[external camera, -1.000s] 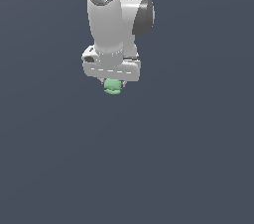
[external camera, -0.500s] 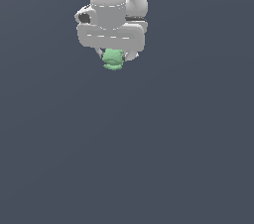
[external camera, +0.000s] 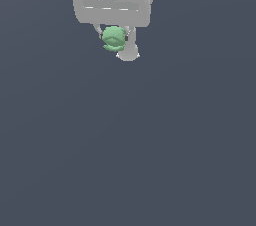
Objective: Pick up the object and move it to a goal position.
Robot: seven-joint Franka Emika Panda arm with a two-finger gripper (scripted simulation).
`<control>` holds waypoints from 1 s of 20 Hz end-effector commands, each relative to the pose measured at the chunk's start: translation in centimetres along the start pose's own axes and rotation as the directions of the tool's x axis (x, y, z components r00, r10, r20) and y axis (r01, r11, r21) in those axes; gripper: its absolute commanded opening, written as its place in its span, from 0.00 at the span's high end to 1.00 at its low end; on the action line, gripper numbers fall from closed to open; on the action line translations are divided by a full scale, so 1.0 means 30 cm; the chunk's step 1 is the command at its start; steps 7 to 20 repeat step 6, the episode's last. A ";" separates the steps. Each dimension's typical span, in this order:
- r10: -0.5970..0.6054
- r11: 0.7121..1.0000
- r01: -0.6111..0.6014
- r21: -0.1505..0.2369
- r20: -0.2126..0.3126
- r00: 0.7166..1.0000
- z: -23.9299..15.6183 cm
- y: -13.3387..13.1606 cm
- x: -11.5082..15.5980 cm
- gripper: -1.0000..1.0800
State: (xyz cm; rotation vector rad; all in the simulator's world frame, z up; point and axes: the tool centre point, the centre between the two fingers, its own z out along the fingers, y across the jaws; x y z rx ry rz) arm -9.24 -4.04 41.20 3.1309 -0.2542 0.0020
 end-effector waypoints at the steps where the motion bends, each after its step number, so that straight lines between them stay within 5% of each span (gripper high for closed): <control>1: 0.000 1.000 0.000 0.000 0.001 1.000 -0.030 -0.002 -0.004 1.00; 20: 0.000 1.000 0.000 0.000 0.001 1.000 -0.052 -0.003 -0.006 1.00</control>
